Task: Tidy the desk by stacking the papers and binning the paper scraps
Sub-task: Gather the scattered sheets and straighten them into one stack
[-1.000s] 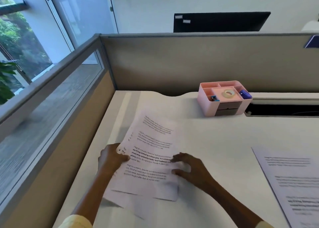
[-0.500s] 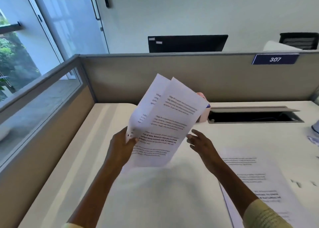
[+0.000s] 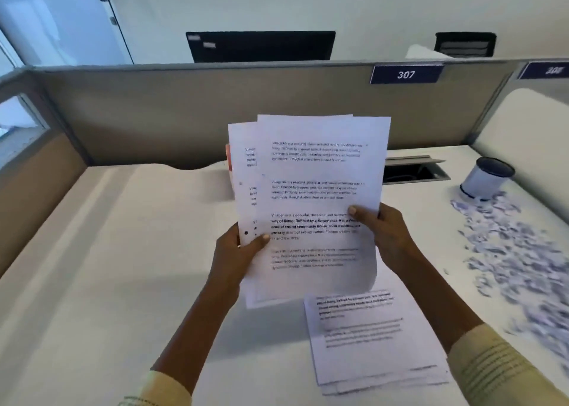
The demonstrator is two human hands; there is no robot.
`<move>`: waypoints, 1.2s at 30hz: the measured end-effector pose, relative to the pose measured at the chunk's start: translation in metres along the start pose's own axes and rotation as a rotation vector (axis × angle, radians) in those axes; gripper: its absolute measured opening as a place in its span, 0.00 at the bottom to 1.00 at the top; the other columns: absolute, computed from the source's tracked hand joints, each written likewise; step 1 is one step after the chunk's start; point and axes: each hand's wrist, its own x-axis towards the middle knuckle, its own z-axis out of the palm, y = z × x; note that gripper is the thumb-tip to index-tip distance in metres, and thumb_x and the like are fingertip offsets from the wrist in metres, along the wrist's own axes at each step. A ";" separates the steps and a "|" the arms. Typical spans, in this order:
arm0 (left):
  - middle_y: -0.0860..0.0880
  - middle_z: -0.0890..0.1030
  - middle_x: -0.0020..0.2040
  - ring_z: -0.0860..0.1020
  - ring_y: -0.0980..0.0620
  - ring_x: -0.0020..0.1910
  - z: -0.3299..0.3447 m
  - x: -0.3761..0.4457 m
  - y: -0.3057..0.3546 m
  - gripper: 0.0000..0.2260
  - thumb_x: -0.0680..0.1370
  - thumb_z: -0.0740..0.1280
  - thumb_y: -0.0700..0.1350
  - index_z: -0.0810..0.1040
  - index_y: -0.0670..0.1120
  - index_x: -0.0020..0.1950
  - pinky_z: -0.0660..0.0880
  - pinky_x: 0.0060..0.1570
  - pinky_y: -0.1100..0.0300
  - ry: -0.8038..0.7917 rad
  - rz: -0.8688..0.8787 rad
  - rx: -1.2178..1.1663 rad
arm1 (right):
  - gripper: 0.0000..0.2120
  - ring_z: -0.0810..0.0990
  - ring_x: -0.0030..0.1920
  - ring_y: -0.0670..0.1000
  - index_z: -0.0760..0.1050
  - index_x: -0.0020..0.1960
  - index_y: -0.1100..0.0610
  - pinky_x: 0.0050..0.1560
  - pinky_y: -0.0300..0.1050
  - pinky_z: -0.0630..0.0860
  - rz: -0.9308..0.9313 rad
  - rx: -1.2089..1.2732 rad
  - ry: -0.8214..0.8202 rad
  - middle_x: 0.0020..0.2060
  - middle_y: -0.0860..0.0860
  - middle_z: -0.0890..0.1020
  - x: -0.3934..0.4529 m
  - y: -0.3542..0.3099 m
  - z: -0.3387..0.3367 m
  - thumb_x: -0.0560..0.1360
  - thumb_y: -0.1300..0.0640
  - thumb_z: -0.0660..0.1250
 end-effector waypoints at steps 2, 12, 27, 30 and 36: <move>0.47 0.85 0.50 0.83 0.46 0.48 0.025 -0.004 -0.023 0.12 0.72 0.73 0.38 0.79 0.44 0.55 0.79 0.52 0.47 -0.012 -0.034 0.060 | 0.20 0.83 0.50 0.60 0.80 0.54 0.61 0.49 0.53 0.80 0.042 -0.061 0.025 0.49 0.57 0.84 -0.006 0.013 -0.028 0.66 0.54 0.76; 0.47 0.80 0.56 0.77 0.52 0.50 0.104 -0.042 -0.103 0.22 0.69 0.75 0.37 0.72 0.48 0.58 0.75 0.47 0.61 -0.014 -0.139 0.350 | 0.14 0.83 0.46 0.57 0.81 0.46 0.60 0.43 0.47 0.76 0.203 -0.433 0.101 0.43 0.55 0.85 -0.021 0.079 -0.099 0.65 0.55 0.78; 0.40 0.71 0.61 0.72 0.42 0.60 0.128 -0.031 -0.113 0.21 0.75 0.69 0.52 0.70 0.39 0.61 0.71 0.62 0.50 0.037 -0.264 0.736 | 0.38 0.70 0.60 0.63 0.67 0.60 0.64 0.56 0.55 0.72 0.507 -1.049 0.206 0.59 0.60 0.67 -0.024 0.089 -0.077 0.61 0.46 0.79; 0.40 0.72 0.60 0.73 0.42 0.59 0.129 -0.029 -0.110 0.22 0.75 0.70 0.52 0.72 0.38 0.61 0.71 0.61 0.48 0.068 -0.295 0.680 | 0.40 0.74 0.59 0.63 0.66 0.61 0.64 0.57 0.55 0.74 0.549 -0.978 0.198 0.60 0.60 0.69 -0.021 0.091 -0.074 0.59 0.49 0.81; 0.43 0.78 0.58 0.78 0.42 0.55 0.114 -0.011 -0.150 0.30 0.63 0.68 0.60 0.76 0.43 0.58 0.77 0.55 0.45 0.132 -0.339 0.567 | 0.27 0.67 0.33 0.52 0.61 0.33 0.56 0.34 0.46 0.61 0.513 -0.698 0.238 0.32 0.52 0.67 -0.015 0.097 -0.086 0.61 0.47 0.80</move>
